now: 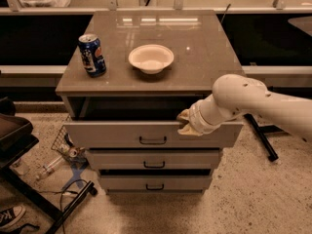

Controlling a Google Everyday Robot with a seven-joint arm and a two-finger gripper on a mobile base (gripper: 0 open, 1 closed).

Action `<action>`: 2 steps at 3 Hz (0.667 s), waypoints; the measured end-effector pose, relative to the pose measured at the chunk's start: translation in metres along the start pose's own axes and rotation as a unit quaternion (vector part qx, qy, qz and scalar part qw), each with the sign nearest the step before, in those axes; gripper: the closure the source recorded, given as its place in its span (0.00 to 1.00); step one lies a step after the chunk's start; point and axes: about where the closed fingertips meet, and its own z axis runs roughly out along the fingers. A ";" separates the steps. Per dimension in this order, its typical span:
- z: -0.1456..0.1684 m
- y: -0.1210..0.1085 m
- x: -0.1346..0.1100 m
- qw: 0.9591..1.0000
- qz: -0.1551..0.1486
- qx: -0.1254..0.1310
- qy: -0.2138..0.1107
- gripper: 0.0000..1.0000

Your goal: Open top drawer

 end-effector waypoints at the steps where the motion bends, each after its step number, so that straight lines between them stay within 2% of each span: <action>1: 0.000 0.000 0.000 1.000 0.000 0.000 0.000 0.36; 2: 0.000 0.000 0.000 1.000 0.000 0.000 0.000 0.12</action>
Offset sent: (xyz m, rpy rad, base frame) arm 0.0000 0.0000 0.0000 0.0000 0.0001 0.0001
